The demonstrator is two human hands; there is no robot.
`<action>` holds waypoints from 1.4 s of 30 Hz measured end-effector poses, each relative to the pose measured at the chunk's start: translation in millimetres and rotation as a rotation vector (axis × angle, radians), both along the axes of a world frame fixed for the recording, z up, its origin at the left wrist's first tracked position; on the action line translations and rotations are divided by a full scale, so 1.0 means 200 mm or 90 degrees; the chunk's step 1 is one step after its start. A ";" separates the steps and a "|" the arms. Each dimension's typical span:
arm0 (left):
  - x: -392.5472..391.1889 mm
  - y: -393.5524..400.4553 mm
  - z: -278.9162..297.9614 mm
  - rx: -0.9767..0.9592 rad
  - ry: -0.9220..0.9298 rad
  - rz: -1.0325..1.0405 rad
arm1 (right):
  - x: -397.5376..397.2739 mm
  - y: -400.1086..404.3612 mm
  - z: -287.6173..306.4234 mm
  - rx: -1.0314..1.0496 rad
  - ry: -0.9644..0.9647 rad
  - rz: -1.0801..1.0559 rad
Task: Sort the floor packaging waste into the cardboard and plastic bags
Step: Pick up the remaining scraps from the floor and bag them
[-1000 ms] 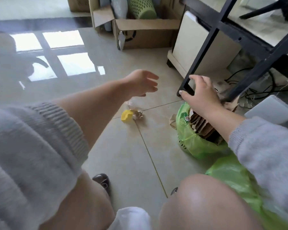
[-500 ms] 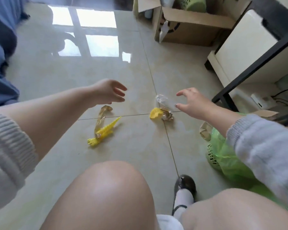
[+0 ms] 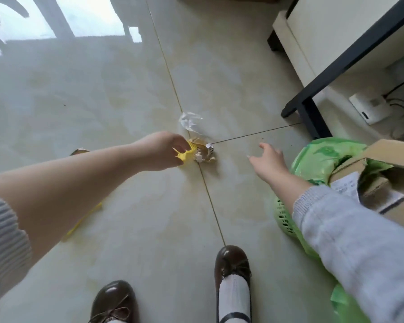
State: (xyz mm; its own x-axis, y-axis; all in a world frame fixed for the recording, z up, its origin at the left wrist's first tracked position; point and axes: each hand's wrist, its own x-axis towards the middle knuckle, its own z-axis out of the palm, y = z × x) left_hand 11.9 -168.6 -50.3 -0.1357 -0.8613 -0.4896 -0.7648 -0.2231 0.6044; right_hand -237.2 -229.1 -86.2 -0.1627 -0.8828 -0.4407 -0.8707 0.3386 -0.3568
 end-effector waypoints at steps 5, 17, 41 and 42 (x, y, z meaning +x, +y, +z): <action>-0.07 -0.23 -0.19 -0.048 -0.103 -0.066 | -0.08 -0.03 -0.28 0.031 0.089 -0.086; -0.29 -0.42 -0.52 -0.105 -0.191 -0.220 | -0.15 -0.04 -0.51 0.111 0.113 -0.113; -0.25 -0.42 -0.58 -0.184 -0.203 -0.050 | -0.09 -0.09 -0.48 0.025 0.123 0.099; -0.24 -0.42 -0.57 -0.170 -0.178 -0.015 | -0.08 -0.09 -0.47 0.021 0.102 0.084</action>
